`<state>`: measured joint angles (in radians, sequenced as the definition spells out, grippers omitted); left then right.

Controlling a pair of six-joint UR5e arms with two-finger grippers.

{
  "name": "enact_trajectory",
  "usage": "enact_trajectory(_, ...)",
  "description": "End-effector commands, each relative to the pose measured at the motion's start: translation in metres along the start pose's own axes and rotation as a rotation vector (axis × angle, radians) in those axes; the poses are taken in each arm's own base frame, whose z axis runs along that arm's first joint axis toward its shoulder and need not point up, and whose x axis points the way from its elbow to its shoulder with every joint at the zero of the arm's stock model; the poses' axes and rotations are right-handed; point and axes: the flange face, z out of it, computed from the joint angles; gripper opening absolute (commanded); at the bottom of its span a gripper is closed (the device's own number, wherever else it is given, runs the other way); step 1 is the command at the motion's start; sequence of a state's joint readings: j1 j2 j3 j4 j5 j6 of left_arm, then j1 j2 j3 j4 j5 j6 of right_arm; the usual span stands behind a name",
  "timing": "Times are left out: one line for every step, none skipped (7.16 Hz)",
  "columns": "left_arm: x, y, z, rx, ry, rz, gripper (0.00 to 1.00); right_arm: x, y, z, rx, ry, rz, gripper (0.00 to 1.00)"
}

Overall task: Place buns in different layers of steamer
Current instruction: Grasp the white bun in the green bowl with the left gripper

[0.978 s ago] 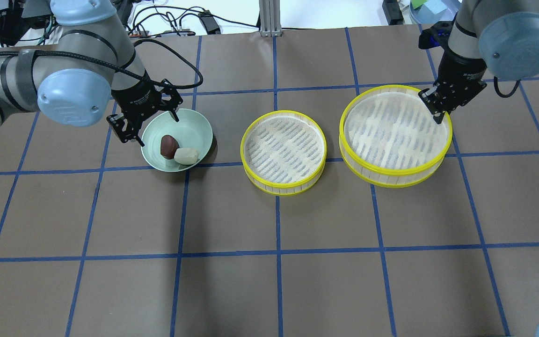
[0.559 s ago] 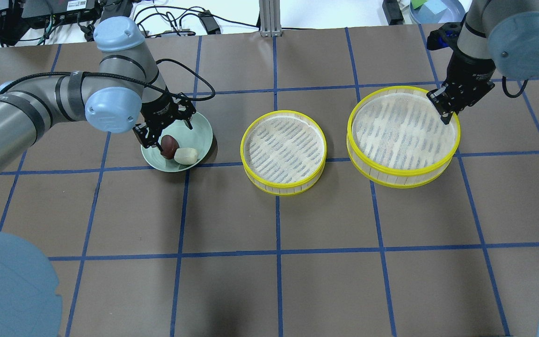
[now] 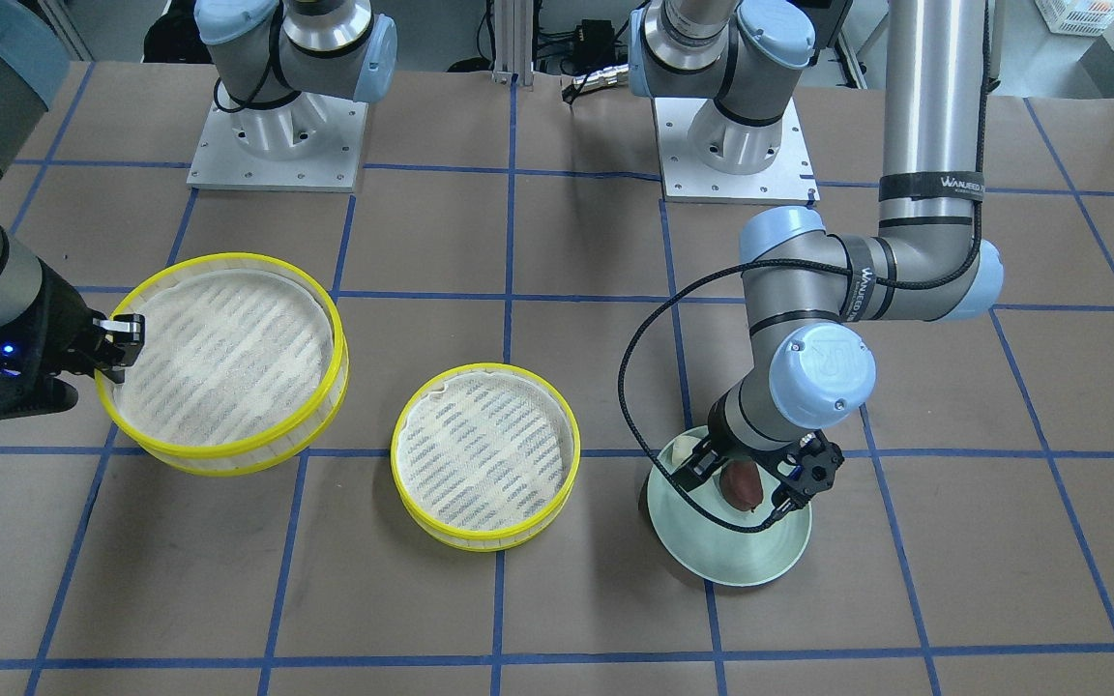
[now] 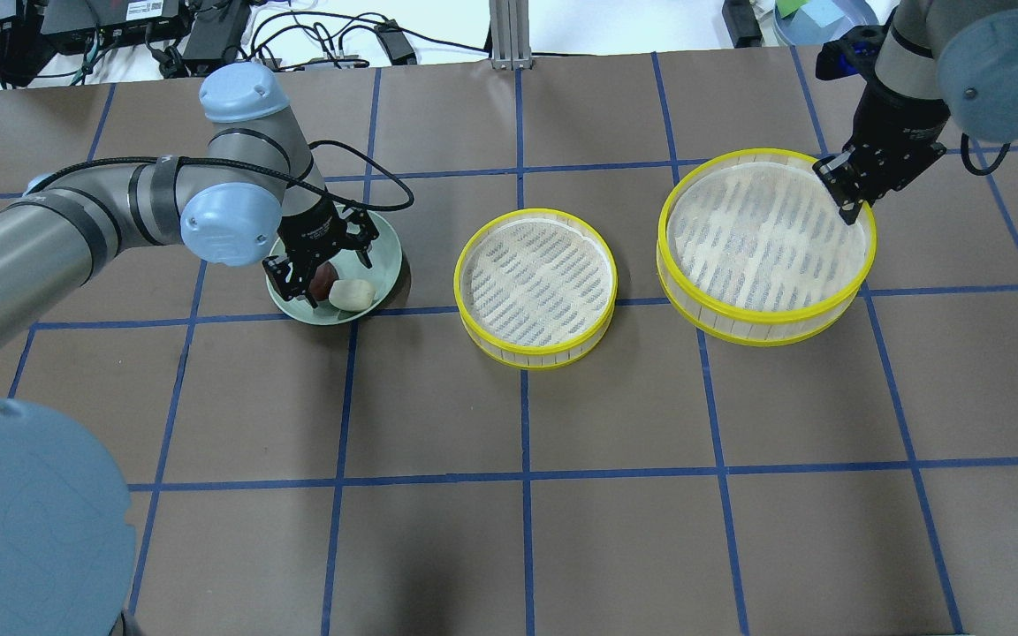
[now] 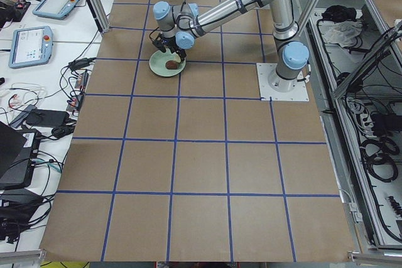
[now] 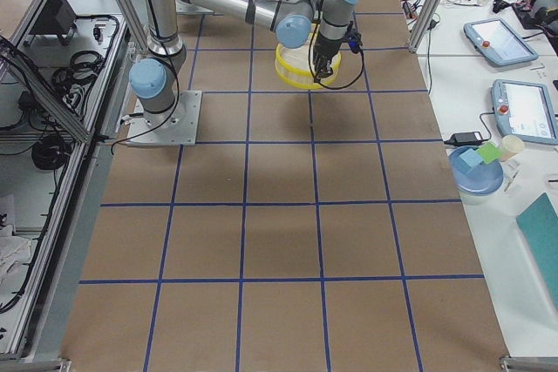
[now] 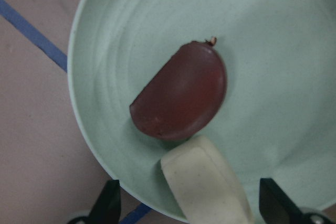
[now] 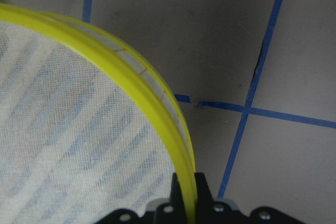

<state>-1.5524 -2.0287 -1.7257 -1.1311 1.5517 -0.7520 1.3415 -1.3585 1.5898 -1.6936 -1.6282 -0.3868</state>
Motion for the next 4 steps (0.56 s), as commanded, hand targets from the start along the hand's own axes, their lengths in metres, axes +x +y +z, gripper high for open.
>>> enact_trajectory(0.0016,0.0022,0.0024,-0.024,0.014,-0.017,0.74,0.0173,0.0082,-0.0054,0.008,-0.034,0.041,0.00)
enact_trajectory(0.0044,0.0040,0.0014,-0.045,0.040,-0.017,0.74,0.0168,0.0087,-0.0055,0.009,-0.036,0.034,0.00)
enact_trajectory(0.0047,0.0037,0.0031,-0.047,0.039,-0.015,0.63,0.0168,0.0090,-0.0047,0.008,-0.036,0.031,0.00)
enact_trajectory(0.0045,0.0035,0.0032,-0.045,0.037,-0.009,0.32,0.0168,0.0090,-0.0047,0.008,-0.035,0.030,0.00)
